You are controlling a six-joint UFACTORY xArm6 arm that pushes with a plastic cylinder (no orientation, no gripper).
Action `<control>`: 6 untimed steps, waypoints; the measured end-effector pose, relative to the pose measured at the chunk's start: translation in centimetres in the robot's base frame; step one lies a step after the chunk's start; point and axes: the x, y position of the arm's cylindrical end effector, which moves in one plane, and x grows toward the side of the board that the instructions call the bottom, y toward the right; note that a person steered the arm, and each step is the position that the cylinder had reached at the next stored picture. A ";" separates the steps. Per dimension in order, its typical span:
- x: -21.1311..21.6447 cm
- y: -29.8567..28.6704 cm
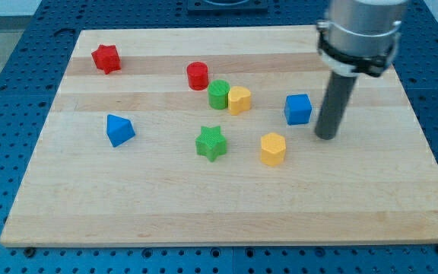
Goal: Move your arm to the right of the blue cube
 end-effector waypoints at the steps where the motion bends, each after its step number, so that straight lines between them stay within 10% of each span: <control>1: -2.7 3.7; 6: -3.9 -0.3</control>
